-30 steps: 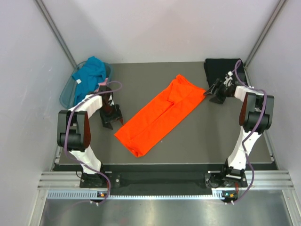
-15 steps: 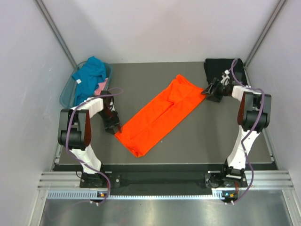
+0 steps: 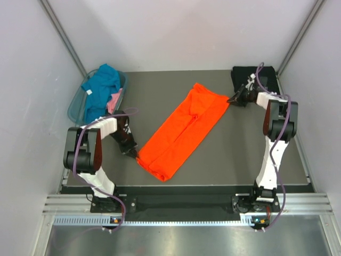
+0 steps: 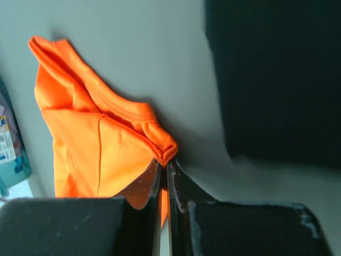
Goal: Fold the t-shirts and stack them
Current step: Fold the tshirt
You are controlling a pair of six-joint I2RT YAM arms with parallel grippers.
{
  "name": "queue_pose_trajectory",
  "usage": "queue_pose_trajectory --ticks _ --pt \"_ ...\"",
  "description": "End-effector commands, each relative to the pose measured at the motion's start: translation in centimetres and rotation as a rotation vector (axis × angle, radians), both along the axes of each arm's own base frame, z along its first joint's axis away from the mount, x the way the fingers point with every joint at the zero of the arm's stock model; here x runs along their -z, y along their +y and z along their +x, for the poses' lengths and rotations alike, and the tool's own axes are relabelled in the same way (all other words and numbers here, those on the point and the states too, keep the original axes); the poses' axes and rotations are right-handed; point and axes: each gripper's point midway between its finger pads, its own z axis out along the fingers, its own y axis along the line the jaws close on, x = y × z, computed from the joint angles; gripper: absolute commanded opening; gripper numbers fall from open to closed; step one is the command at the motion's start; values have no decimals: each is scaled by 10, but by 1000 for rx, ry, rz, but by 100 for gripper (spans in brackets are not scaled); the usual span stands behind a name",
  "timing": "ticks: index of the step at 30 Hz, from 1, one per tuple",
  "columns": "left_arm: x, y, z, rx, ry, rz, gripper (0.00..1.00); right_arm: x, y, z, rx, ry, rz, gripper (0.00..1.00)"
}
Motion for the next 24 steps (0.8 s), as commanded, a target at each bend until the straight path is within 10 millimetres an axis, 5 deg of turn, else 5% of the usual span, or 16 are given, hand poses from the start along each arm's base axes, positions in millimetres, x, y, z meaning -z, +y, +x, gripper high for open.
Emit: queue_pose_trajectory --ticks 1,2,4,5,6,11,15,19,23,24 --pt "-3 -12 -8 -28 -20 -12 0 -24 9 46 24 -128 -33 1" --pt "-3 -15 -10 -30 -33 -17 0 -41 17 62 13 -180 -31 1" --pt "-4 -30 -16 -35 -32 -44 0 -31 28 76 9 -176 -11 1" --pt "-5 -35 -20 -38 -37 -62 0 -51 39 91 -5 -232 -6 1" --pt "-5 -45 -21 -22 -57 -76 0 -37 47 97 -5 -214 8 1" --pt "-9 -89 -29 -22 -105 -112 0 -51 97 130 -36 -318 70 7" --pt "-6 -120 -37 4 -133 -138 0 -43 126 140 -28 -337 114 21" --pt "-3 -127 -42 15 -137 -132 4 -49 140 137 -44 -320 114 38" --pt "-10 -121 -48 30 -149 -111 30 -52 121 111 -41 -205 54 52" --pt "-13 -120 -49 40 -152 -114 39 -78 117 104 -41 -226 38 57"
